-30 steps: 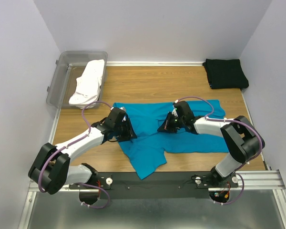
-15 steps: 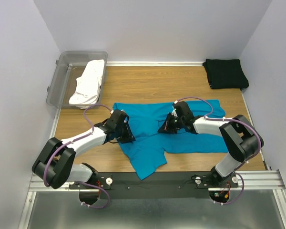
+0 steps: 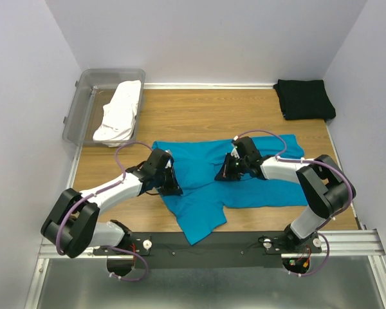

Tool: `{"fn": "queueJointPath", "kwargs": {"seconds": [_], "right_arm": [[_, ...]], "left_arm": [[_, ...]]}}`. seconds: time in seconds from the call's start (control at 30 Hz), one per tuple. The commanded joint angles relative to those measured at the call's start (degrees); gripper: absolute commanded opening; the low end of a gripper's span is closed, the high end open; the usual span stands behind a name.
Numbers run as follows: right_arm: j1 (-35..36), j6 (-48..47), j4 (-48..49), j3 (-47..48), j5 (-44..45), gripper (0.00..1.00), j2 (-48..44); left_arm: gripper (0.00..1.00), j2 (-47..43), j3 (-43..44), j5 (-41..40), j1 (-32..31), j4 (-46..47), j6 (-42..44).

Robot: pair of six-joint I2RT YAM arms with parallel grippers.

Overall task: Fold and stack the t-shirts
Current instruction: Fold the tshirt

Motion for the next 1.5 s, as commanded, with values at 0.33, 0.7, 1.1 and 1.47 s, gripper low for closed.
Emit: {"fn": "queueJointPath", "kwargs": {"seconds": [0.33, 0.7, 1.1, 1.47], "right_arm": [[-0.08, -9.63, -13.02, 5.96, 4.37, 0.29, -1.86], [-2.27, -15.26, -21.64, 10.98, 14.81, 0.49, -8.71], [-27.23, -18.70, -22.43, 12.46, 26.60, 0.58, -7.50], [-39.10, -12.64, -17.08, 20.55, 28.27, 0.57, 7.27]], "left_arm": [[0.38, 2.25, -1.70, 7.77, -0.23, -2.53, 7.86], [0.60, -3.20, 6.11, 1.73, 1.17, -8.60, 8.49], [0.58, 18.13, 22.72, -10.06, 11.46, -2.19, 15.25], [0.54, 34.76, 33.10, -15.84, 16.20, -2.80, 15.70]]}}
